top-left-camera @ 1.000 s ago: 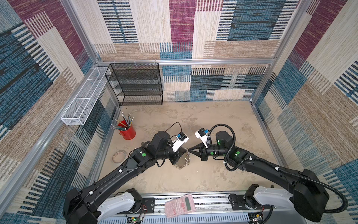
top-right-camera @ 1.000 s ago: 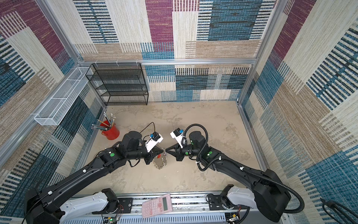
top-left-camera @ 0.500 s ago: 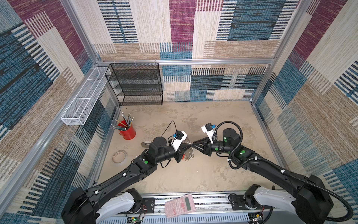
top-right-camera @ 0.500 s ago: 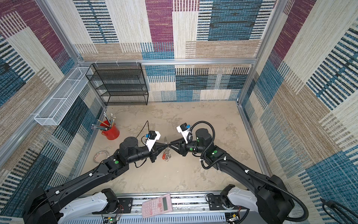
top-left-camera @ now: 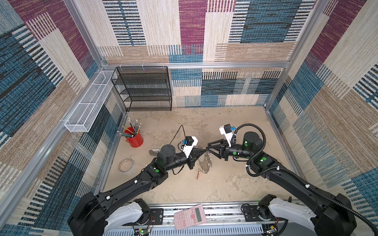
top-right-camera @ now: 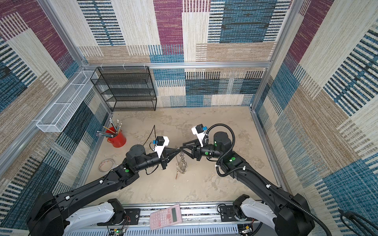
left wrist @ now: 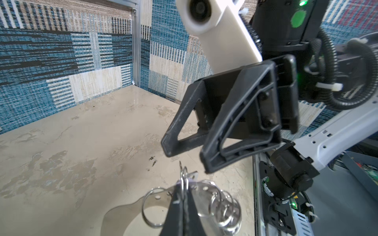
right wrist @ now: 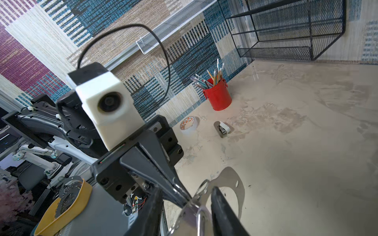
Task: Attach keys to a key ring
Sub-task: Insert the key into the keyring.
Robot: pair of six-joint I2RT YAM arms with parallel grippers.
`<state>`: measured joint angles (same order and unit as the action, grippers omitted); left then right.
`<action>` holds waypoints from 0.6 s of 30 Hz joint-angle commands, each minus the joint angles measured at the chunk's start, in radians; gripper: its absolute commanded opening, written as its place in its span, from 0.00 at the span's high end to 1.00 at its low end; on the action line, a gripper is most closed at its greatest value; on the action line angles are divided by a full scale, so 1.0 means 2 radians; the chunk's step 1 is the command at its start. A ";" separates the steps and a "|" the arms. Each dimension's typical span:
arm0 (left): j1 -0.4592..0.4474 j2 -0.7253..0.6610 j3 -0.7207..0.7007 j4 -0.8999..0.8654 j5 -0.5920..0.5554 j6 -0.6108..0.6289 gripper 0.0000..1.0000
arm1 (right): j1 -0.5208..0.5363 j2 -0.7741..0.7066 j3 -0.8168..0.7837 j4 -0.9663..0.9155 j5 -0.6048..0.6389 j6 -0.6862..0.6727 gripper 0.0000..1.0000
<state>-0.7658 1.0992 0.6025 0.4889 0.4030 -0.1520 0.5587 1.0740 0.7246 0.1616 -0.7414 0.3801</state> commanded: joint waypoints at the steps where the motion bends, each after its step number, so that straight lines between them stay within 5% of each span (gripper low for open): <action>1: 0.000 0.000 -0.006 0.057 0.032 -0.024 1.00 | 0.000 0.006 -0.002 0.028 -0.022 0.001 0.59; 18: 0.003 0.016 -0.016 0.125 0.046 -0.052 1.00 | 0.000 0.006 -0.027 0.044 -0.052 0.005 0.83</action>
<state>-0.7612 1.1267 0.5701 0.6075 0.4561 -0.2325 0.5560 1.0843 0.6750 0.2420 -0.8253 0.3847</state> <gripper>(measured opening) 0.048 0.166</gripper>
